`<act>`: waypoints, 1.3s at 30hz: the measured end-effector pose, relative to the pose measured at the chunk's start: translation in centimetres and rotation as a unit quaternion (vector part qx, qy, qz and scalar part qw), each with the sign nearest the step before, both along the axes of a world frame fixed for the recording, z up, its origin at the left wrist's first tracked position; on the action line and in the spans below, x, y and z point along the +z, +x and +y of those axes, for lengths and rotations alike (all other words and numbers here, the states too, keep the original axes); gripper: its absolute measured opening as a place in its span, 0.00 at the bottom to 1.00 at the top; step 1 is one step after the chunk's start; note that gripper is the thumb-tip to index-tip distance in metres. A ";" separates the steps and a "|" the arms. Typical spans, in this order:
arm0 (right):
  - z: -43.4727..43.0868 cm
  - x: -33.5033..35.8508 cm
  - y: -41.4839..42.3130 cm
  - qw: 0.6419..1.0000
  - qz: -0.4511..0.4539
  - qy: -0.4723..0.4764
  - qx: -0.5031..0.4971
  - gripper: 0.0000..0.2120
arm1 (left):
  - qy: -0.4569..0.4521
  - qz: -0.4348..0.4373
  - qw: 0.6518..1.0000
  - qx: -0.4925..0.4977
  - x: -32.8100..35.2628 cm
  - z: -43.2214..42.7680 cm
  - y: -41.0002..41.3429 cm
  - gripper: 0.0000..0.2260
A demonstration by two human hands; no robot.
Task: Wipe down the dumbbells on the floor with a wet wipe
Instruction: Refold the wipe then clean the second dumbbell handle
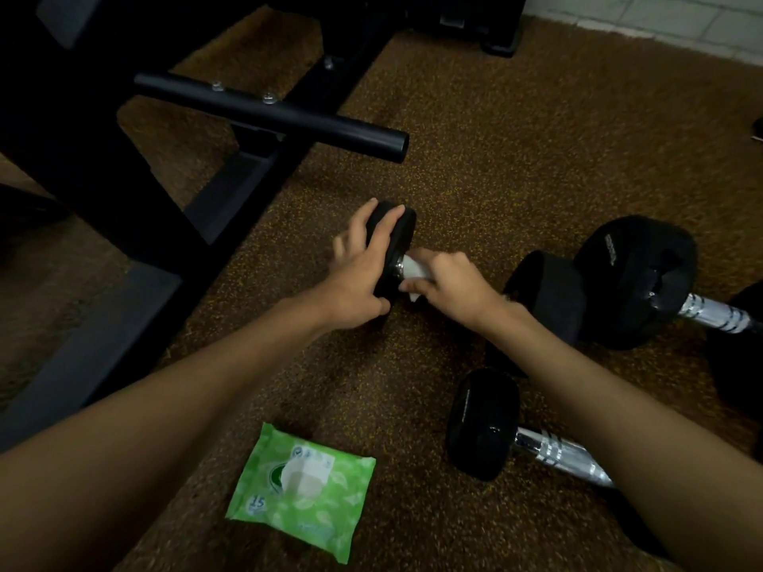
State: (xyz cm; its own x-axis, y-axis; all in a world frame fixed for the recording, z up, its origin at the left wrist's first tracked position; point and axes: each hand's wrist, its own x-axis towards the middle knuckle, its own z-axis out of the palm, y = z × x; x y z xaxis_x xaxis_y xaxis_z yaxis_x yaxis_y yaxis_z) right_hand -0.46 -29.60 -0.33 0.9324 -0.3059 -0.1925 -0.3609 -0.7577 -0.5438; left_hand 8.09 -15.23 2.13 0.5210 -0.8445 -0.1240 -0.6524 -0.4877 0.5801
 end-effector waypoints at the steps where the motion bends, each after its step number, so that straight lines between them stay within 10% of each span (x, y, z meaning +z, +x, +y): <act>1: -0.3 0.2 0.2 1.000 -0.002 0.025 -0.004 0.16 | 0.000 0.001 1.000 0.000 0.0 0.0 0.0 0.51; 10: -1.5 1.5 2.6 0.974 0.121 0.107 -0.159 0.14 | -0.005 0.009 1.000 -0.008 -0.1 0.1 0.2 0.51; 14: 0.4 0.7 2.1 0.985 0.076 -0.018 -0.155 0.18 | -0.005 0.002 1.000 -0.006 -0.1 0.0 0.2 0.51; 19: 2.4 -1.4 -0.7 0.980 -0.094 -0.177 -0.011 0.14 | -0.011 0.006 1.000 -0.005 -0.1 0.0 0.2 0.51; 29: 1.3 -2.5 -2.9 0.881 -0.160 -0.406 0.183 0.17 | -0.012 0.001 1.000 0.000 -0.1 0.0 0.1 0.51; 34: 1.1 -1.5 -3.2 0.912 -0.013 -0.310 0.268 0.11 | -0.011 0.009 1.000 0.002 0.0 -0.1 0.2 0.51; 39: -0.1 2.1 -3.2 0.976 -0.181 -0.120 -0.022 0.09 | -0.010 0.011 1.000 0.003 -0.1 -0.1 0.2 0.52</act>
